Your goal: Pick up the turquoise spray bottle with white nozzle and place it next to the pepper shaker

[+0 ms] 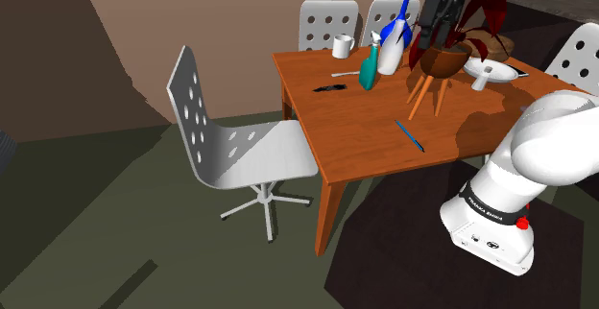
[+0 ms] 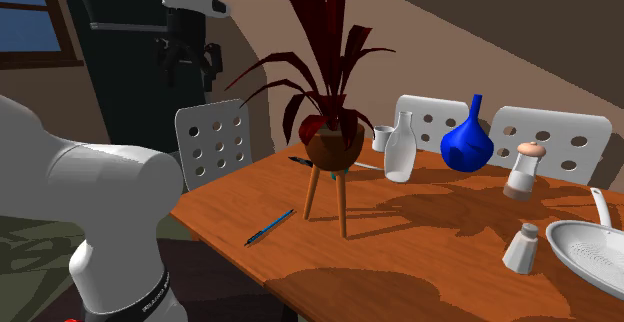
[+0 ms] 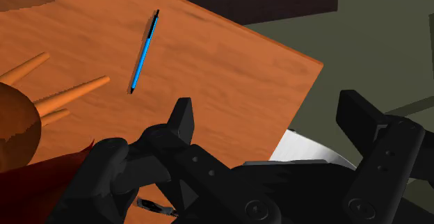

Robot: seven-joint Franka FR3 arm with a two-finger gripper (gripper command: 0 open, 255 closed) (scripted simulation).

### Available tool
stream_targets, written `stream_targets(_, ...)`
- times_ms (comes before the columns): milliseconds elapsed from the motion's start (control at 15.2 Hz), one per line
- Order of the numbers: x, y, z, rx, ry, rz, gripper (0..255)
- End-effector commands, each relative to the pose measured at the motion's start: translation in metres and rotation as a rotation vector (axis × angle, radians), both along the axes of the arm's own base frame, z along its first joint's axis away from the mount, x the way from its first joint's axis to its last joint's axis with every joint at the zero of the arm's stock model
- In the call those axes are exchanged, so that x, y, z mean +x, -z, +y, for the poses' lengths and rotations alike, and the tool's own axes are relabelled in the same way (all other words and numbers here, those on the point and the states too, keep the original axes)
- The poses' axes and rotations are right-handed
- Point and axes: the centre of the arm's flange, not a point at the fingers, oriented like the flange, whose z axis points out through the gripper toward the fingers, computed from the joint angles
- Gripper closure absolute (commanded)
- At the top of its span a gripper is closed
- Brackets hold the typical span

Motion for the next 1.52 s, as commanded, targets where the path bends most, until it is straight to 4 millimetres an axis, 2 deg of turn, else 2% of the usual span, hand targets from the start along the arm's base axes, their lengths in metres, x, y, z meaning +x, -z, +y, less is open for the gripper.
stream_targets(0, 0.000, 0.000, 0.000, 0.000, 0.000, 0.000, 0)
stream_targets(726, 0.084, 0.050, -0.091, -0.063, 0.051, -0.045, 0)
stream_targets(1452, 0.165, 0.091, -0.189, -0.127, 0.103, -0.091, 0)
